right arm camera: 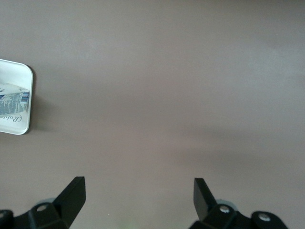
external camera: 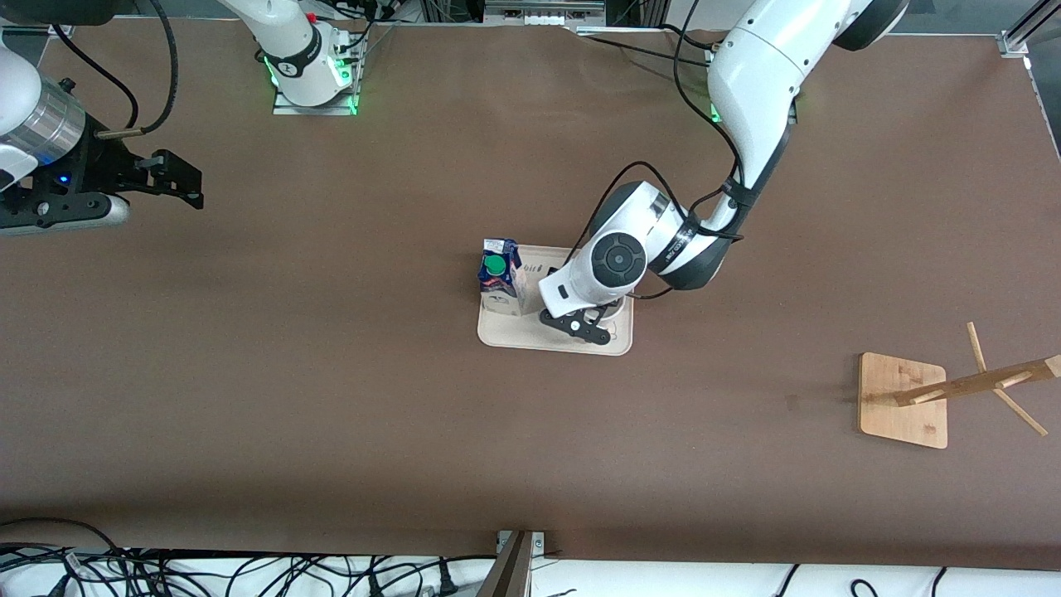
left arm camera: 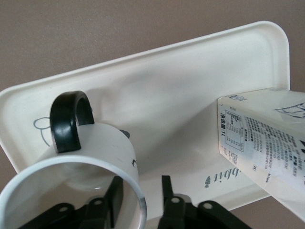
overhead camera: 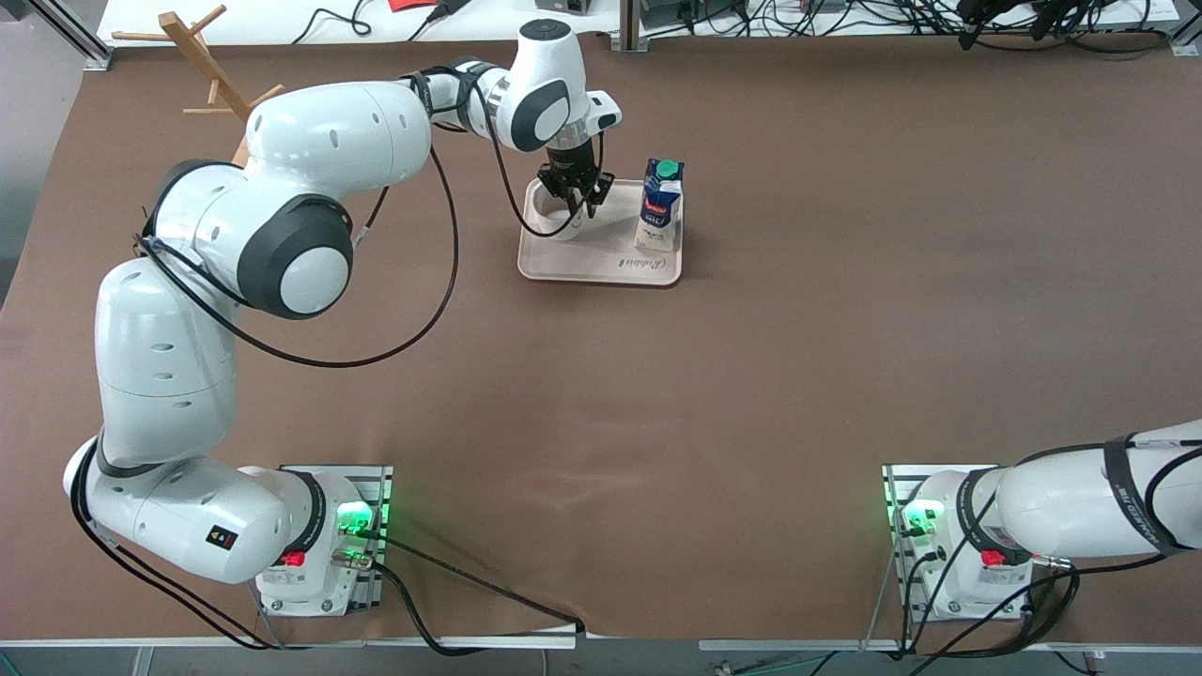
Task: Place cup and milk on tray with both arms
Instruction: 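Lower the mug onto the tray beside the carton, open the left gripper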
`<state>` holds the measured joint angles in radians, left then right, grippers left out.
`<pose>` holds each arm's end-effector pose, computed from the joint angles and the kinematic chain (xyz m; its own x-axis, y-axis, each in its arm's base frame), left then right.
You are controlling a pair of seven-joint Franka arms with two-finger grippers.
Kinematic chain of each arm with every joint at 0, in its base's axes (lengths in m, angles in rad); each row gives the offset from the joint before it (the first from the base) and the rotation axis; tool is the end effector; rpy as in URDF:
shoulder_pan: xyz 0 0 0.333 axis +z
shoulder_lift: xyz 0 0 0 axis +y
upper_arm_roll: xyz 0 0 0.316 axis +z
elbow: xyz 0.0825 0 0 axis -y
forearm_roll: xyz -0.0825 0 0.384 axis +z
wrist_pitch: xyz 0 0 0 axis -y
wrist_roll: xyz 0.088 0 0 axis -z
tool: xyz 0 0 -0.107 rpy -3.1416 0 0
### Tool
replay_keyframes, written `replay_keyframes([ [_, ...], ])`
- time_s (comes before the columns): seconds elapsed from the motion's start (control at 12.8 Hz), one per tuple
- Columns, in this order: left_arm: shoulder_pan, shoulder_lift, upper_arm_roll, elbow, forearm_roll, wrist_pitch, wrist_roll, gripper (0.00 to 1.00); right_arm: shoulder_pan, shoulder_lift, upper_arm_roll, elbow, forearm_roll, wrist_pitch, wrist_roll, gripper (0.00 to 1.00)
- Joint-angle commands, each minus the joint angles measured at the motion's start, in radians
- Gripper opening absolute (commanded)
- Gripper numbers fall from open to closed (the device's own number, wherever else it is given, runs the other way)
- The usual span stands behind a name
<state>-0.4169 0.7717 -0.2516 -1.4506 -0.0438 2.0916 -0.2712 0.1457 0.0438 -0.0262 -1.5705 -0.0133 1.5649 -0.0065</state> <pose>0.5749 -0.4171 0.2305 0.9330 -0.3181 -0.1684 -0.2906 -0.9418 0.1692 0.5622 0.0664 0.5996 0.9909 0.1254 -0.0495 0.1262 -0.9919 0.0141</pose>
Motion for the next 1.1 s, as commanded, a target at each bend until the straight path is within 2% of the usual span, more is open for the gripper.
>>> replay_keyframes([
  [0.0,-0.003,-0.025,0.011,-0.011,0.005,-0.027,0.001,1.0,-0.006,0.004,0.005,0.018,-0.004,-0.011,0.008,1.0],
  [0.63,0.05,-0.202,0.029,0.001,-0.01,-0.269,0.0,1.0,-0.002,0.004,0.006,0.02,-0.004,-0.002,0.008,1.0],
  [0.94,0.188,-0.356,0.023,0.022,-0.008,-0.381,0.01,1.0,0.0,0.004,0.008,0.021,-0.004,-0.002,0.005,1.0],
  [1.02,0.235,-0.385,0.018,0.054,-0.008,-0.45,0.013,1.0,0.003,0.002,0.009,0.021,-0.004,-0.002,0.008,1.0],
])
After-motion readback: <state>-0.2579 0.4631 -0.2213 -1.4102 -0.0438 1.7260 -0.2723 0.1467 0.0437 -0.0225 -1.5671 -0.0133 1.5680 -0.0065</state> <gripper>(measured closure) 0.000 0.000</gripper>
